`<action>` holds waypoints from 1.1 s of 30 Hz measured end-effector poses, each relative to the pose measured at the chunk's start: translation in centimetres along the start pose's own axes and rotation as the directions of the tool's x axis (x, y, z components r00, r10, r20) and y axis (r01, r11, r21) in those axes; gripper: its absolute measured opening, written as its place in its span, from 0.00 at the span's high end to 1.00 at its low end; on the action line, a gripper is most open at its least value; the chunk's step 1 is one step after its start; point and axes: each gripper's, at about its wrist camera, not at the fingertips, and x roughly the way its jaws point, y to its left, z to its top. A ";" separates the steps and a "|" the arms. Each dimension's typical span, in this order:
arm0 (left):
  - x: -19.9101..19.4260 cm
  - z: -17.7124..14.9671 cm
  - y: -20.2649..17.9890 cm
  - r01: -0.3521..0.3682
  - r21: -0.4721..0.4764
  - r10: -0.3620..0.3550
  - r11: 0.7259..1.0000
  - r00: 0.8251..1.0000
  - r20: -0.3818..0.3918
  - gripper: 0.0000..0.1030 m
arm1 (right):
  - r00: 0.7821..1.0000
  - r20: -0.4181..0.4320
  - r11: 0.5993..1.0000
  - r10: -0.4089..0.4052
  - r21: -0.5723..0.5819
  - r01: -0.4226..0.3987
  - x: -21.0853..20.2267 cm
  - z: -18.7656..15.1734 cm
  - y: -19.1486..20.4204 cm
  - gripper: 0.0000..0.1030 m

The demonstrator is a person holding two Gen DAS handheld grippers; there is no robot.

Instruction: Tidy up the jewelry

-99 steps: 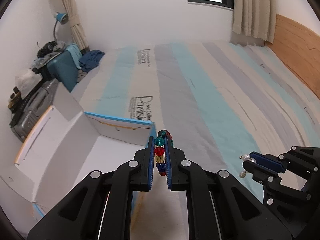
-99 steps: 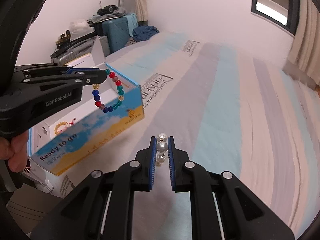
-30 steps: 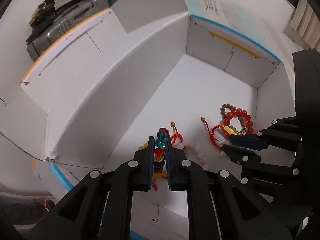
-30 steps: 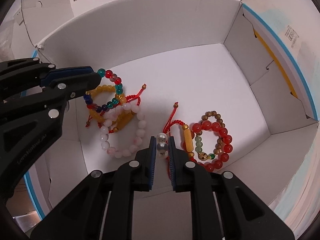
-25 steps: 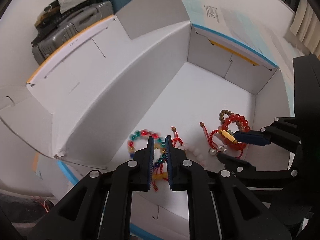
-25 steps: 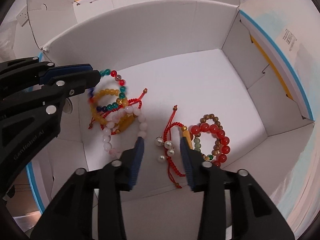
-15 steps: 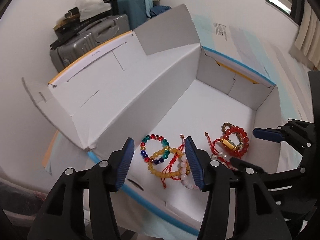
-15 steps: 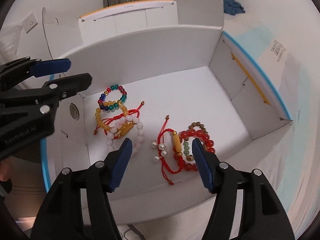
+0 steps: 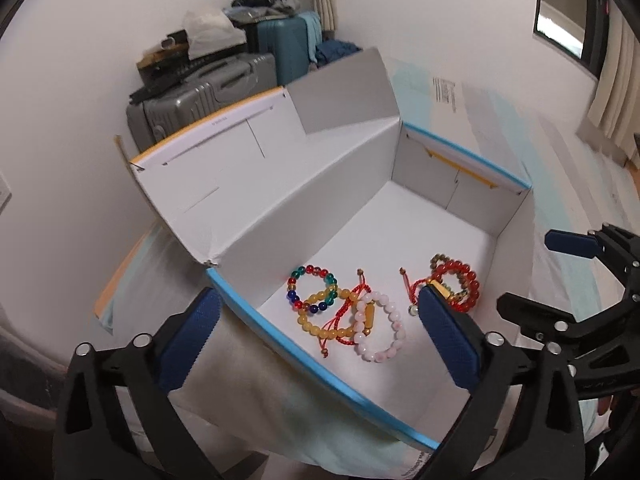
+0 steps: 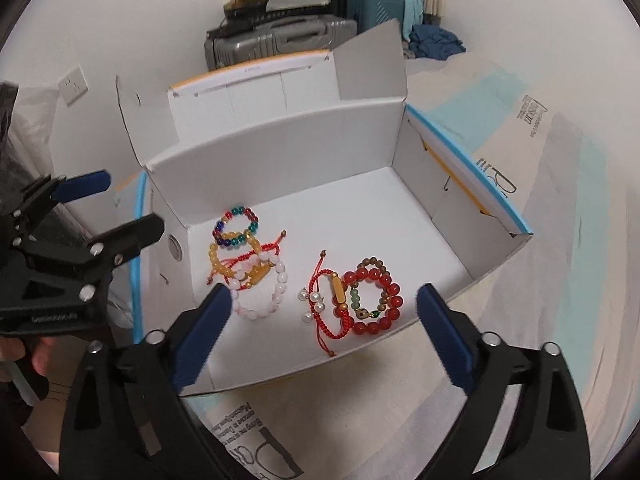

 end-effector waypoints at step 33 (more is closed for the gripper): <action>-6.6 -5.7 -3.2 -0.083 -0.048 0.085 0.995 0.995 0.045 0.06 | 0.968 0.156 0.977 -0.198 0.113 0.182 -8.0 -6.7 0.7 0.07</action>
